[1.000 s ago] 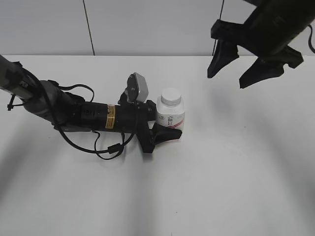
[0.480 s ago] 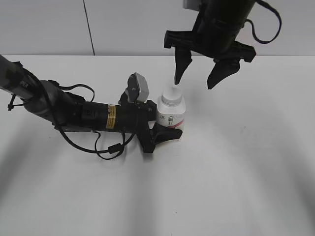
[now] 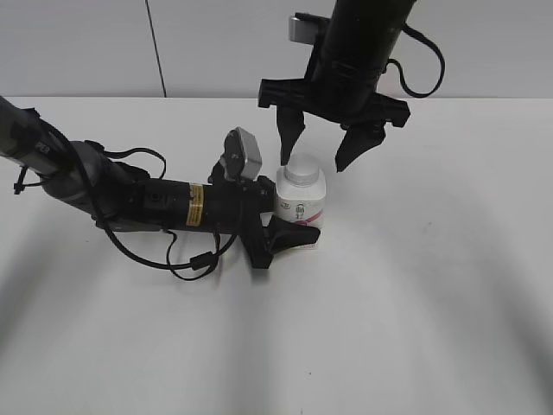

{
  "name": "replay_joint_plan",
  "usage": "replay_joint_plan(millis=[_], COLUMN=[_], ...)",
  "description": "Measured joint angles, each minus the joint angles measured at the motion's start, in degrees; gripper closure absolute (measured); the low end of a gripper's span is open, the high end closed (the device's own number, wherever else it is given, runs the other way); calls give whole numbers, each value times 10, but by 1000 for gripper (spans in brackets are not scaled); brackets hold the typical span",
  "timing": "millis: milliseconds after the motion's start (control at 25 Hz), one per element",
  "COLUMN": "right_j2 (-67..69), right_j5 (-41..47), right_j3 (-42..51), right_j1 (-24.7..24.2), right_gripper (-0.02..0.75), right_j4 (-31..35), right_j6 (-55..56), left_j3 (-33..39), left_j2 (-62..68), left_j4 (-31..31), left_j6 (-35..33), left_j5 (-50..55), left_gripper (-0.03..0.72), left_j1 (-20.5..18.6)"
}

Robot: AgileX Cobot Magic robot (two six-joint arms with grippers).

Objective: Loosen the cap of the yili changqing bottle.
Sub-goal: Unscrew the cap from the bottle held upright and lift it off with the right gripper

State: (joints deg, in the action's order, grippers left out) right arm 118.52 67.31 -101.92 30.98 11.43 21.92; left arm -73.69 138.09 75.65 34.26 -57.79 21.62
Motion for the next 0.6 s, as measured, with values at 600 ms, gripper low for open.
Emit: replay_joint_plan(millis=[600], right_j2=[8], right_j5=[-36], right_j3=[0], right_j1=[3], right_gripper=[173], right_j4=[-9], right_j6=[0], left_j3=[0], left_j2=[0], left_j4=[0], left_j6=[0], left_j5=[0], left_gripper=[263], left_j1=[0])
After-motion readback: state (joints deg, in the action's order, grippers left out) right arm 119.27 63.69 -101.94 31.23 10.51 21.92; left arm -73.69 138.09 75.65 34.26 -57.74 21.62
